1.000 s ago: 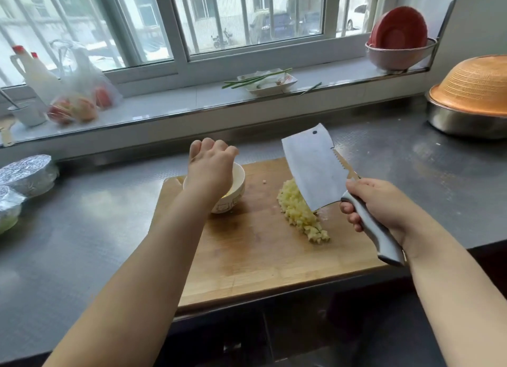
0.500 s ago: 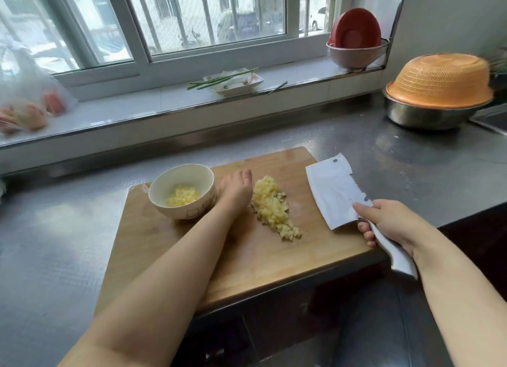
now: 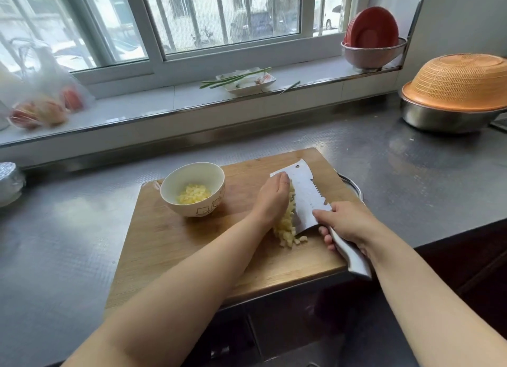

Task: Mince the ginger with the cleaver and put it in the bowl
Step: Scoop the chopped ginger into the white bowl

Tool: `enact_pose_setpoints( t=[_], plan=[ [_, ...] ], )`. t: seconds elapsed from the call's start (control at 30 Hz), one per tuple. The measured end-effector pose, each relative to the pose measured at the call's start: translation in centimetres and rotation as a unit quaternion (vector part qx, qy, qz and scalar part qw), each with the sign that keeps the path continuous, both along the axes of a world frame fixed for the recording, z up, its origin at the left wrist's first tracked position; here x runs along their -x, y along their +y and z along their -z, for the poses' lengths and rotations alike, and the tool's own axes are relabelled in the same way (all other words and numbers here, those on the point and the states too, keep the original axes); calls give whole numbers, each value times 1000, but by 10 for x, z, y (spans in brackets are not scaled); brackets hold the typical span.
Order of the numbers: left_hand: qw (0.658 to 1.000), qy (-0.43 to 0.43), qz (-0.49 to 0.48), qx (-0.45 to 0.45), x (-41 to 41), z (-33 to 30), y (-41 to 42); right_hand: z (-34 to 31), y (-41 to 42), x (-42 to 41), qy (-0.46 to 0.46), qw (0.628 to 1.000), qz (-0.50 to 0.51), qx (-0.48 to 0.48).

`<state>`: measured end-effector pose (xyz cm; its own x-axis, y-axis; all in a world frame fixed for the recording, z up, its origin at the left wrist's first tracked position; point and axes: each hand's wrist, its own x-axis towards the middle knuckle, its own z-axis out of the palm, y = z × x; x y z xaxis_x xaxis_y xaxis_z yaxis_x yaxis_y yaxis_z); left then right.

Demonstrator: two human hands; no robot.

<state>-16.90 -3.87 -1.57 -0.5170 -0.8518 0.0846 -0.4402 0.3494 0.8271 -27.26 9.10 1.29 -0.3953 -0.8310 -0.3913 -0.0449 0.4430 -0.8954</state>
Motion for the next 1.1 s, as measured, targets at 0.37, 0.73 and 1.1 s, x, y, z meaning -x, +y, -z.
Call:
enact_pose_setpoints(
  t=[0.37,0.73,1.1],
  plan=[
    [999,1,38,0,-16,-53,0,-10,-6,1,-166,985,-19,35],
    [991,-47,17,127,-78,-91,-18,-55,-39,-39,-177,977,-110,48],
    [950,-180,41,250,-132,-71,-25,-56,-66,-73,-136,979,-145,43]
  ],
)
